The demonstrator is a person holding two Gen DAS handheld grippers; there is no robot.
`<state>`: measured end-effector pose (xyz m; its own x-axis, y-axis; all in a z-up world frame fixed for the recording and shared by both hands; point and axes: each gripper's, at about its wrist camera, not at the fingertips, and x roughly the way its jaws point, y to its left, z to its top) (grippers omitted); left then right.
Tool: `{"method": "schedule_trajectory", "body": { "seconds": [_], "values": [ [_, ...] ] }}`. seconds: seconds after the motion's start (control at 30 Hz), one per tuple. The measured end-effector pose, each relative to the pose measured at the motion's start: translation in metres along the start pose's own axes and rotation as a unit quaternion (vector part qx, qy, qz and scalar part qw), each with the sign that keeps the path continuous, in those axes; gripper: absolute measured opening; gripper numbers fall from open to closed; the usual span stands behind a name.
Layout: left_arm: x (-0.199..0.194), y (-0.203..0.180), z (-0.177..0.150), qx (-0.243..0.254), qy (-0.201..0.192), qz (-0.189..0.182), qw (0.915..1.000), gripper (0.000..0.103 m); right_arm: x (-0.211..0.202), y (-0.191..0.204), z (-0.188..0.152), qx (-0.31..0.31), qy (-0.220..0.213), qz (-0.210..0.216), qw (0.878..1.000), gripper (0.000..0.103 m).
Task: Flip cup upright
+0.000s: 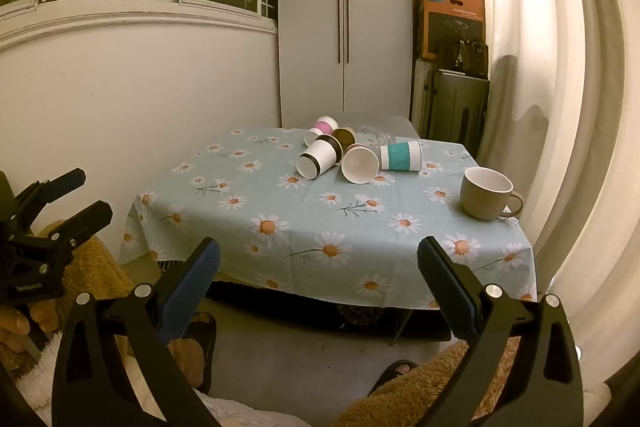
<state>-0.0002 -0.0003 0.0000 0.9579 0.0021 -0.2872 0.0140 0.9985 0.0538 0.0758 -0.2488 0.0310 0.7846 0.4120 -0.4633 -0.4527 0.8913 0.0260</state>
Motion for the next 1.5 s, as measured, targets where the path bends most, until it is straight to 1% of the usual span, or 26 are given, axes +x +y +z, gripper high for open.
{"method": "schedule_trajectory", "body": {
  "seconds": [0.07, 1.5],
  "values": [
    [0.0005, 0.0000, 0.0001, 0.000, 0.006, 0.000, 1.0000, 0.097, 0.0005, 0.0001, 0.0001, 0.000, 0.002, -0.001, 1.000, 0.098],
    [0.0002, 0.0001, 0.0001, -0.002, 0.004, -0.001, 1.0000, 0.097, 0.0018, -0.0012, 0.0001, 0.001, 0.001, 0.000, 1.000, 0.098]
  ]
}}
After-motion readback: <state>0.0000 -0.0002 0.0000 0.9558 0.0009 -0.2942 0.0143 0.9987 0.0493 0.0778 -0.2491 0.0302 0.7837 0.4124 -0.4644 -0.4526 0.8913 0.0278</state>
